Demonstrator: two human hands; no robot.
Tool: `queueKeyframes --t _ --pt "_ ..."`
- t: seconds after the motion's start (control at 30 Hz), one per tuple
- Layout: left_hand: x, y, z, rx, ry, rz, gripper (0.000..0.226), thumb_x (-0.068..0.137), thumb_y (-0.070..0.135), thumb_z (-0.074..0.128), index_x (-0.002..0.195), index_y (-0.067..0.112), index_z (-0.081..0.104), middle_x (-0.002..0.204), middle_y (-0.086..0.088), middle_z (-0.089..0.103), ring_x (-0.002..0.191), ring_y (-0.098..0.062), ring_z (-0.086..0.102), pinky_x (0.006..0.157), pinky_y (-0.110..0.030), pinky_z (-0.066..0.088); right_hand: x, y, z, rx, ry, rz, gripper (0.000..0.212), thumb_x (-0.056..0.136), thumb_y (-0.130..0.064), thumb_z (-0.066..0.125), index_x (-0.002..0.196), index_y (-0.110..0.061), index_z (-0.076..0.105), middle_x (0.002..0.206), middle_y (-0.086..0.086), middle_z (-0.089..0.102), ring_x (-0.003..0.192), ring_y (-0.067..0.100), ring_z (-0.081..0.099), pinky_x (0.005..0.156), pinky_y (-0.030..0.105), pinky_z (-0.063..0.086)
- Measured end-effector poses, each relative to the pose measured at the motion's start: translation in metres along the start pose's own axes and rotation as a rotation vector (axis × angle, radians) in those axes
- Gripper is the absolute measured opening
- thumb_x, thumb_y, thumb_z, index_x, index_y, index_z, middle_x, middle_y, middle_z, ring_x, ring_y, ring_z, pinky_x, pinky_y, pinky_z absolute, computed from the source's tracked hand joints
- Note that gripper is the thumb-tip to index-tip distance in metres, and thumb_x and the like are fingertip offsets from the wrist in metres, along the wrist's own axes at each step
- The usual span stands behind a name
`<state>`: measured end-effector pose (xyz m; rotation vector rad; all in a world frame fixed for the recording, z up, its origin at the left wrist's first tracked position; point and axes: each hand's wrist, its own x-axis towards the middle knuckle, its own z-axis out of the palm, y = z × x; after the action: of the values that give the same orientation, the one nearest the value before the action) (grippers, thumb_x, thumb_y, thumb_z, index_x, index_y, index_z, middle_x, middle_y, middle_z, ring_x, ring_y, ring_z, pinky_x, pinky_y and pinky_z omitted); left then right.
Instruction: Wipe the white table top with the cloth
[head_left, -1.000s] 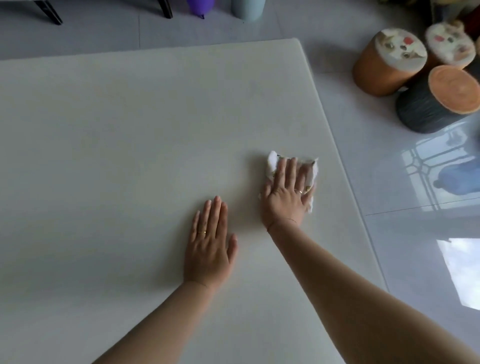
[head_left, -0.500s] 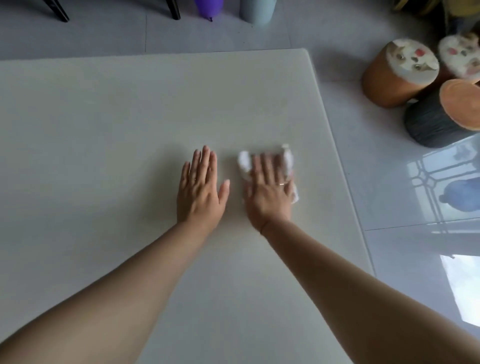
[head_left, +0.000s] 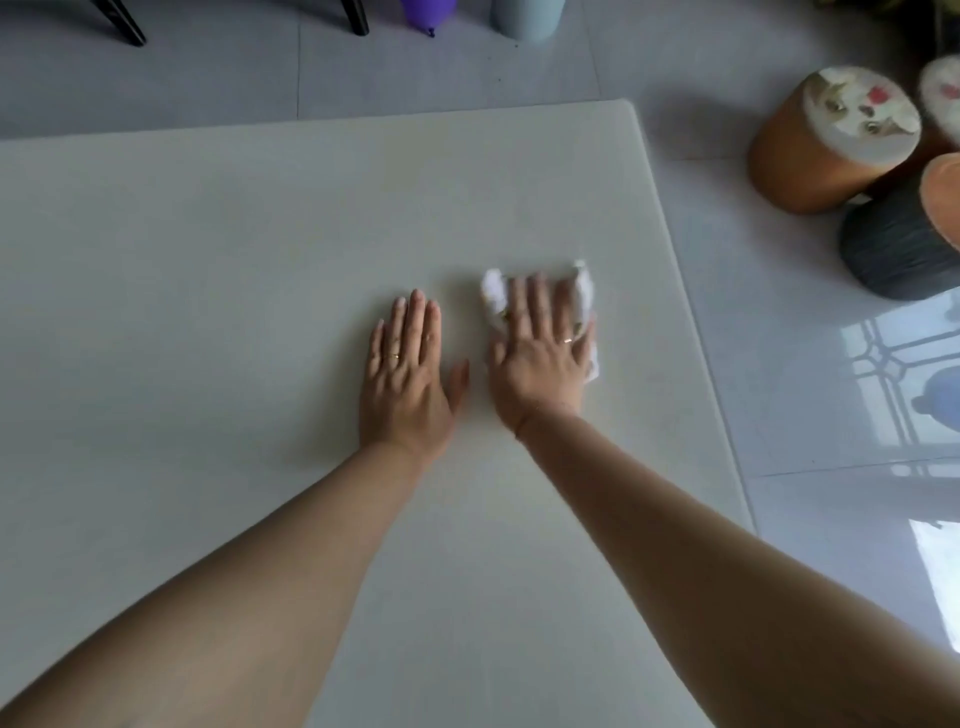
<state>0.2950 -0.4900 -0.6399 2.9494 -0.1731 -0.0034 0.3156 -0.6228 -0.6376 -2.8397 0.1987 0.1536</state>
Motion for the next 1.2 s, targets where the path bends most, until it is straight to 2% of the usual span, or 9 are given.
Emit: queueKeyframes --t 0.17,0.3,0.43,0.53,0.67,0.77,0.9,1.1,1.2 --pt "0.0 -0.001 0.0 0.0 -0.007 0.004 0.062 0.094 0.038 0.026 0.143 0.001 0.035 0.153 -0.016 0.027 0.143 -0.028 0.022 0.117 -0.043 0.019 0.013 0.029 -0.016 -0.097 -0.055 -0.481 0.055 0.097 -0.038 0.035 0.149 -0.03 0.018 0.158 -0.006 0.014 0.146 0.014 0.006 0.116 0.039 0.0" --pt "0.001 -0.002 0.001 -0.003 -0.017 0.0 0.065 0.092 0.04 0.024 0.146 0.004 0.026 0.155 -0.014 0.023 0.144 -0.027 0.018 0.118 -0.042 0.016 0.059 0.058 -0.029 -0.104 -0.044 -0.205 0.057 0.097 -0.037 0.032 0.149 -0.032 0.012 0.159 -0.006 0.008 0.146 0.014 -0.001 0.116 0.042 0.001" --pt "0.001 0.0 0.001 0.006 -0.035 -0.011 0.066 0.093 0.041 0.021 0.148 0.005 0.023 0.156 -0.012 0.019 0.145 -0.025 0.014 0.119 -0.041 0.013 0.066 0.011 -0.013 -0.016 -0.005 0.073 0.064 0.093 -0.037 0.033 0.15 -0.03 0.007 0.16 -0.005 0.001 0.146 0.015 -0.006 0.114 0.046 -0.01" --pt "0.001 -0.001 -0.001 0.026 -0.043 -0.012 0.065 0.094 0.041 0.02 0.147 0.004 0.023 0.155 -0.014 0.02 0.145 -0.027 0.016 0.118 -0.042 0.014 0.051 -0.019 -0.003 -0.052 -0.069 -0.203 0.062 0.094 -0.039 0.031 0.15 -0.03 0.006 0.159 -0.006 0.001 0.146 0.015 -0.007 0.114 0.044 -0.011" --pt "0.001 -0.001 -0.004 -0.02 -0.025 -0.006 0.065 0.092 0.039 0.024 0.145 0.002 0.029 0.153 -0.016 0.027 0.142 -0.029 0.023 0.117 -0.044 0.019 0.071 0.018 -0.021 -0.143 -0.083 -0.524 0.055 0.098 -0.039 0.031 0.149 -0.032 0.014 0.159 -0.006 0.009 0.146 0.013 0.002 0.116 0.039 0.003" --pt "0.007 -0.004 -0.006 -0.069 -0.016 0.017 0.067 0.09 0.04 0.027 0.145 0.002 0.03 0.153 -0.015 0.027 0.142 -0.03 0.024 0.117 -0.044 0.018 0.102 0.053 -0.036 -0.124 -0.053 -0.316 0.054 0.098 -0.037 0.029 0.15 -0.031 0.013 0.159 -0.006 0.007 0.146 0.013 -0.001 0.116 0.039 0.006" --pt "0.045 -0.006 -0.009 -0.091 0.054 0.012 0.067 0.091 0.042 0.024 0.145 0.002 0.028 0.154 -0.015 0.024 0.143 -0.029 0.021 0.117 -0.042 0.014 0.112 0.027 -0.025 -0.05 0.005 0.041 0.057 0.097 -0.037 0.026 0.15 -0.029 0.007 0.159 -0.006 0.001 0.146 0.014 -0.006 0.115 0.043 -0.006" --pt "0.12 -0.002 -0.003 -0.071 0.091 -0.056 0.06 0.096 0.036 0.033 0.147 0.004 0.025 0.156 -0.014 0.019 0.145 -0.026 0.016 0.118 -0.039 0.007 0.101 0.029 -0.023 -0.112 -0.039 -0.397 0.057 0.098 -0.037 0.028 0.15 -0.027 0.009 0.159 -0.005 0.004 0.146 0.014 -0.003 0.117 0.038 -0.003" --pt "0.127 -0.002 0.008 -0.044 0.057 -0.09 0.064 0.097 0.039 0.037 0.149 0.007 0.018 0.158 -0.011 0.013 0.146 -0.023 0.011 0.119 -0.039 0.004 0.124 0.053 -0.033 -0.16 -0.011 -0.403 0.055 0.098 -0.037 0.03 0.15 -0.029 0.012 0.159 -0.006 0.008 0.146 0.012 0.001 0.118 0.04 0.005"
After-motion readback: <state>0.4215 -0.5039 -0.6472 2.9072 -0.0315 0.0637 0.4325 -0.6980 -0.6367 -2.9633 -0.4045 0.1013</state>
